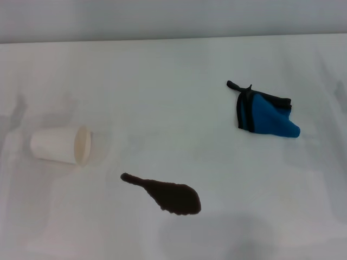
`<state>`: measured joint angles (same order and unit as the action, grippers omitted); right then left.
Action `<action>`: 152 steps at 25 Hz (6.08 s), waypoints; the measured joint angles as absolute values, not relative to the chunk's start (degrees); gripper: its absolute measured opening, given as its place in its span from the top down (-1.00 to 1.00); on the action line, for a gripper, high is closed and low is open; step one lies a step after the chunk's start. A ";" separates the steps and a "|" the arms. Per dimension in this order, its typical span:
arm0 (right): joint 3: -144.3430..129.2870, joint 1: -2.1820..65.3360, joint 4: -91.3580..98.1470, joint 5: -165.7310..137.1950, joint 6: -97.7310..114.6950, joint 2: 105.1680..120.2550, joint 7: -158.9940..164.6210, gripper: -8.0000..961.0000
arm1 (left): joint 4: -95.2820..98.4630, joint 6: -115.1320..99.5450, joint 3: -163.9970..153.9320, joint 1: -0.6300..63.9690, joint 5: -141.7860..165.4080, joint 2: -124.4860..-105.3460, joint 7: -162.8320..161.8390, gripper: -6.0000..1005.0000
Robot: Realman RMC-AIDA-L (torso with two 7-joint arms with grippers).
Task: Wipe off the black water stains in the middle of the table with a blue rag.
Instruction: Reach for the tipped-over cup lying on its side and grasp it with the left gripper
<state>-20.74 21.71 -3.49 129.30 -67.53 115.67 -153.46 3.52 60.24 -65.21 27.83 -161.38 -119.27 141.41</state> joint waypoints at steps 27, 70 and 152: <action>-21.33 21.71 -3.52 129.00 -67.97 115.75 -153.31 -0.81 | 4.11 63.91 -64.85 26.82 -161.85 -119.31 141.42 -0.77; -20.85 23.16 -2.98 129.13 -67.54 115.57 -151.89 -0.81 | 52.95 77.43 -59.82 34.35 -65.63 -100.60 83.43 -0.76; -13.44 22.02 -6.06 129.00 -62.74 115.57 -150.30 -0.81 | 51.94 82.20 -64.50 46.74 -23.59 -117.83 100.28 -0.76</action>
<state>-13.44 22.02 -6.06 128.99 -62.74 115.57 -150.30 51.94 82.20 -64.50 46.74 -23.59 -117.83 100.28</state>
